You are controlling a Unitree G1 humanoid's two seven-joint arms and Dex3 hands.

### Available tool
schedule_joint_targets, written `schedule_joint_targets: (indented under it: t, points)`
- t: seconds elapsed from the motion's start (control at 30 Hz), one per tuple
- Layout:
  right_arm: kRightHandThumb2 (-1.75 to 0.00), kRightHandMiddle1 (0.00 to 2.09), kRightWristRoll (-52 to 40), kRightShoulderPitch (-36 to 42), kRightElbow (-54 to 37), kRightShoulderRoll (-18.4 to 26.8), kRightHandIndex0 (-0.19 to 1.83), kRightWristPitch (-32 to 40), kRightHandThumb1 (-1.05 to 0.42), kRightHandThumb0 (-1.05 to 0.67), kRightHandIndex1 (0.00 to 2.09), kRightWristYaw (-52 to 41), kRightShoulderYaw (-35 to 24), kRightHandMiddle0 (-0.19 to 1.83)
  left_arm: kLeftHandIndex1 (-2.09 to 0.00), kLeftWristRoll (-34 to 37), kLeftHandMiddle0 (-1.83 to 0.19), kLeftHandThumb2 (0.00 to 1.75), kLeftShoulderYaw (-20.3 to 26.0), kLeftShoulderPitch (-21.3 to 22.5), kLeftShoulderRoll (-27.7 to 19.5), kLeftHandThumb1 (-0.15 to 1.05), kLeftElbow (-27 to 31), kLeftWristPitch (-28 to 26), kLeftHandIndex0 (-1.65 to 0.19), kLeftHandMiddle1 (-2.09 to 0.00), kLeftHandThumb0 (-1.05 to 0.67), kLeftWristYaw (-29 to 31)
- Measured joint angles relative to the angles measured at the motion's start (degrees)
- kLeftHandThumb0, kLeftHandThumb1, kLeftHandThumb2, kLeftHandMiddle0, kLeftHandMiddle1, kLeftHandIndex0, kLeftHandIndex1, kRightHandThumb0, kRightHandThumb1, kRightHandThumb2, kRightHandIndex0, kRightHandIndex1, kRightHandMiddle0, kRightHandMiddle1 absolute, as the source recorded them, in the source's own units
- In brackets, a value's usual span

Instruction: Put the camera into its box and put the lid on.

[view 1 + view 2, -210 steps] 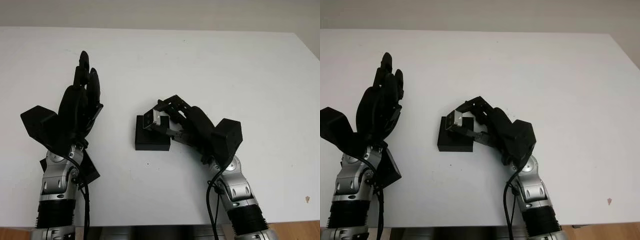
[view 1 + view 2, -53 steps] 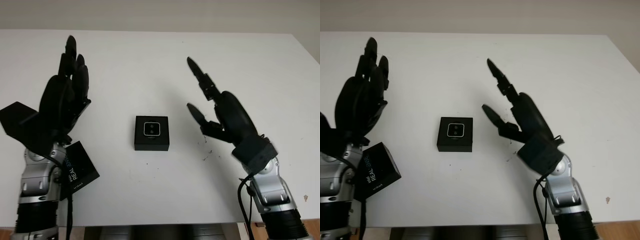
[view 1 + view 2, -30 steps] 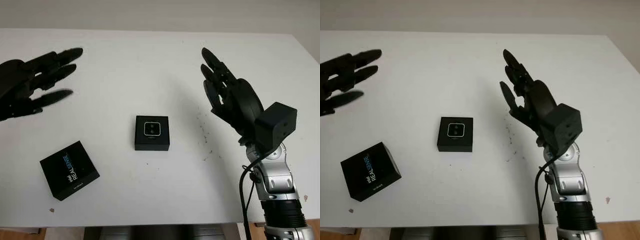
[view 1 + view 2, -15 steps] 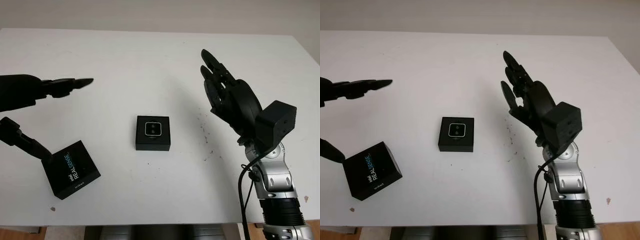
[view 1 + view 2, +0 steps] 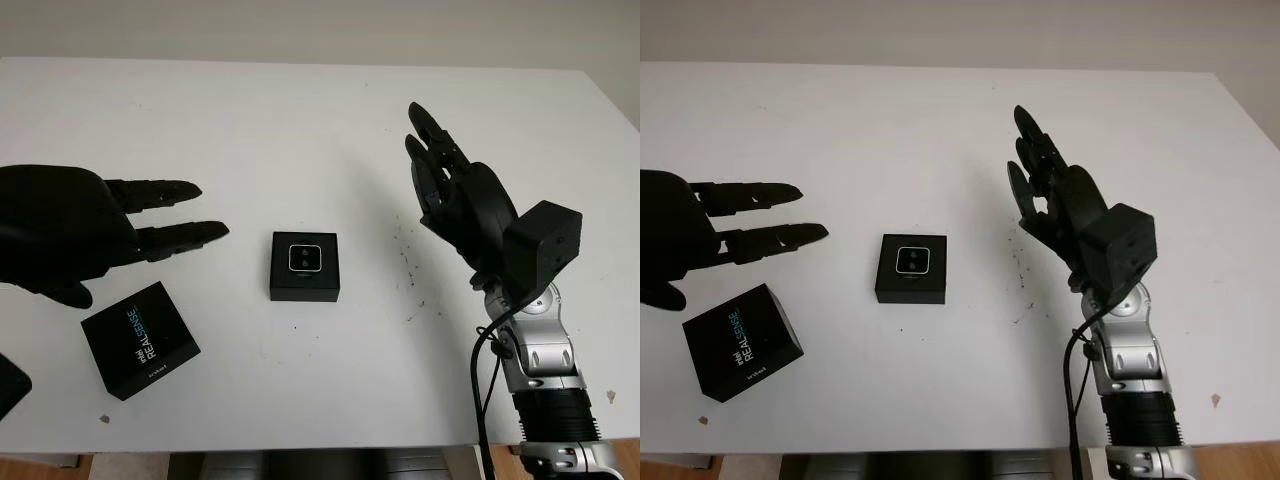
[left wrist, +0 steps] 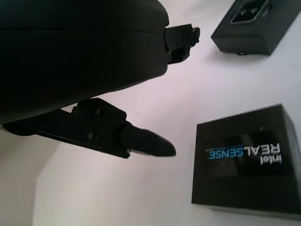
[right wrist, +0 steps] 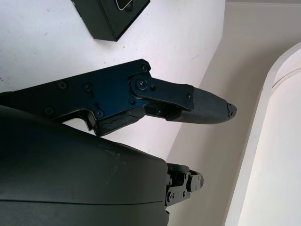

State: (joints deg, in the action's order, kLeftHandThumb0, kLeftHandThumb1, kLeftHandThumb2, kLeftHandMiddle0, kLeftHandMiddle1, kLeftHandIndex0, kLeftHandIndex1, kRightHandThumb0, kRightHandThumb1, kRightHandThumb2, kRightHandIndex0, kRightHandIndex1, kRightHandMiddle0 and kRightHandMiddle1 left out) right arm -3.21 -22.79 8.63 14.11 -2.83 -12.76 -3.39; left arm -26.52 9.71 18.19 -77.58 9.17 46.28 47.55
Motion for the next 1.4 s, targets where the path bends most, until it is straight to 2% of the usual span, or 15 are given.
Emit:
schedule_joint_targets:
  t: [0.2, 0.33, 0.37, 0.47, 0.67, 0.73, 0.8, 0.97, 1.03, 1.1, 1.17, 1.4]
  points:
    - [-0.64, 0.12, -0.10, -0.73, 1.48, -0.66, 0.05, -0.91, -1.05, -0.64, 0.06, 0.25, -0.01, 0.01, 0.00, -3.43, 0.19, 0.24, 0.00, -0.19, -1.29, 1.05, -1.56, 4.96, 0.19, 0.00, -0.16, -3.43]
    - [-0.67, 0.12, -0.20, -0.93, 2.62, -0.70, 0.04, -1.97, -1.05, -0.64, 0.06, -0.45, -0.01, 0.00, 0.00, -2.33, 0.19, 0.23, -0.09, -1.72, -1.78, 1.05, -2.05, 5.57, 0.19, 0.00, -0.15, -3.24]
    - [-0.67, 0.13, -0.20, -0.98, 2.74, -0.70, 0.04, -2.06, -1.05, -0.65, 0.06, -0.47, -0.01, -0.01, 0.00, -1.06, 0.19, 0.22, -0.37, -2.17, -2.15, 1.05, -1.97, 4.92, 0.19, 0.00, -0.14, -2.41]
    - [-0.68, 0.14, -0.20, -1.10, 3.14, -0.72, 0.03, -2.71, -1.05, -0.64, 0.05, -0.47, -0.01, -0.02, 0.00, 6.57, 0.19, 0.09, -2.32, -3.26, -4.38, 0.94, -0.90, -1.06, 0.19, 0.00, -0.56, 3.70]
    - [-0.67, 0.21, -0.27, -1.29, 4.08, -0.73, 0.04, -3.41, -1.05, -0.62, 0.06, -0.55, -0.02, -0.05, 0.00, 15.52, 0.19, 0.05, -3.31, -4.00, -5.87, 0.89, 2.06, -10.26, 0.19, 0.00, -0.83, 11.37]
    - [-0.66, 0.35, -0.26, -1.29, 4.22, -0.74, 0.04, -3.42, -1.05, -0.62, 0.06, -0.41, -0.02, -0.12, 0.00, 16.28, 0.19, 0.04, -3.75, -3.94, -5.89, 0.87, 2.83, -12.42, 0.19, 0.00, -0.89, 13.07]
    - [-0.65, 0.47, -0.26, -1.29, 4.24, -0.76, 0.04, -3.42, -1.05, -0.61, 0.06, -0.19, -0.04, -0.18, 0.00, 16.53, 0.19, 0.05, -3.98, -3.89, -5.89, 0.88, 3.24, -13.93, 0.19, 0.00, -0.87, 14.16]
    - [-0.65, 0.49, -0.32, -1.29, 4.25, -0.97, 0.04, -3.41, -1.05, -0.60, 0.06, -0.09, -0.07, -0.19, 0.00, 18.21, 0.19, 0.07, -4.22, -3.76, -5.89, 0.93, 3.77, -16.25, 0.19, 0.00, -0.72, 16.56]
    - [-0.65, 0.48, -0.30, -1.29, 4.25, -1.02, 0.04, -3.41, -1.05, -0.61, 0.06, -0.05, -0.07, -0.19, 0.00, 18.39, 0.19, 0.06, -4.58, -3.78, -5.85, 0.93, 4.00, -16.99, 0.19, 0.00, -0.73, 17.21]
    - [-0.65, 0.50, -0.25, -1.29, 4.24, -1.03, 0.05, -3.40, -1.05, -0.61, 0.06, -0.04, -0.07, -0.19, 0.00, 17.60, 0.19, 0.06, -5.05, -3.79, -5.43, 0.94, 3.88, -15.31, 0.19, 0.00, -0.83, 16.63]
    - [-0.64, 0.51, -0.31, -1.29, 4.24, -1.07, 0.05, -3.39, -1.05, -0.61, 0.06, -0.01, -0.08, -0.19, 0.00, 16.17, 0.19, 0.05, -5.43, -3.90, -4.30, 0.92, 3.44, -12.67, 0.19, 0.00, -0.85, 15.05]
    - [-0.64, 0.51, -0.63, -1.09, 4.21, -1.25, 0.06, -3.31, -1.05, -0.60, 0.06, -0.21, -0.17, -0.19, 0.00, 8.61, 0.19, 0.05, -7.23, -5.47, 0.42, 0.88, 1.20, -5.94, 0.19, 0.00, -0.73, 8.12]
